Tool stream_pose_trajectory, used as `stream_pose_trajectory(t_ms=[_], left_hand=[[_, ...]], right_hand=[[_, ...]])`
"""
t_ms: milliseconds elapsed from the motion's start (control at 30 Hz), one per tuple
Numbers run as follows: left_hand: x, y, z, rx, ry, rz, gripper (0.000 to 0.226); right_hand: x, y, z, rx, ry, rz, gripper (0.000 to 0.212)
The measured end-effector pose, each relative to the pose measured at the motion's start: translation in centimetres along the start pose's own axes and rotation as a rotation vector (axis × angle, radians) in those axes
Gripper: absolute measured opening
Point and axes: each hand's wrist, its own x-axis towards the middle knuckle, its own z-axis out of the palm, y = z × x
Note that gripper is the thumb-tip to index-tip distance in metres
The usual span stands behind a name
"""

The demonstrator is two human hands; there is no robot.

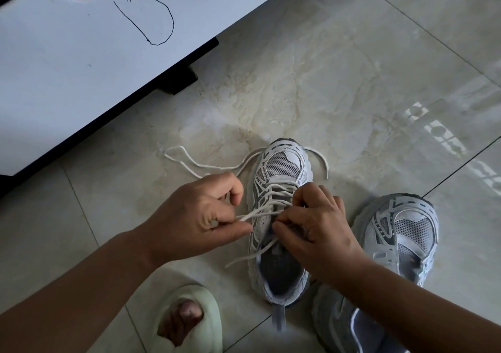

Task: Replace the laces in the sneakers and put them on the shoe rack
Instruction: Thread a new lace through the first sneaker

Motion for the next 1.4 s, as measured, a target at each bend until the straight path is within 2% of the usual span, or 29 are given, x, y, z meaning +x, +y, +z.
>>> stream_pose_trajectory(t_ms=[167, 300, 467, 567, 733, 900, 1133, 1300, 1400], left_hand=[[0.0, 0.5, 0.2, -0.153, -0.066, 0.025, 0.021], [0.0, 0.8, 0.6, -0.180, -0.065, 0.062, 0.024], [0.0, 0.1, 1.4, -0.006, 0.010, -0.028, 0.018], [0.0, 0.0, 1.5, -0.041, 0.074, -0.054, 0.018], [-0.1, 0.3, 1.0, -0.087, 0.091, -0.102, 0.011], [-0.2, 0.0, 1.9, -0.063, 0.104, -0.151, 0.031], [-0.6, 0.7, 3.6, -0.003, 0.155, -0.213, 0.020], [-0.9, 2.1, 5.1, -0.017, 0.248, -0.297, 0.021], [-0.8, 2.3, 5.5, -0.017, 0.249, -0.318, 0.023]], right_hand=[[0.1, 0.0, 0.3, -0.048, 0.050, -0.007, 0.026], [0.2, -0.1, 0.7, -0.040, 0.073, 0.001, 0.024], [0.0, -0.2, 0.8, 0.013, 0.082, 0.055, 0.012], [0.0, -0.2, 0.7, 0.012, 0.074, 0.062, 0.012], [0.0, -0.3, 0.7, -0.005, 0.066, 0.071, 0.012], [0.1, -0.4, 0.7, 0.003, 0.065, 0.067, 0.011], [0.2, -0.3, 0.8, 0.027, 0.066, 0.074, 0.024], [0.1, -0.4, 0.8, 0.028, 0.072, 0.059, 0.025], [0.1, -0.3, 0.8, 0.044, 0.074, 0.054, 0.029]])
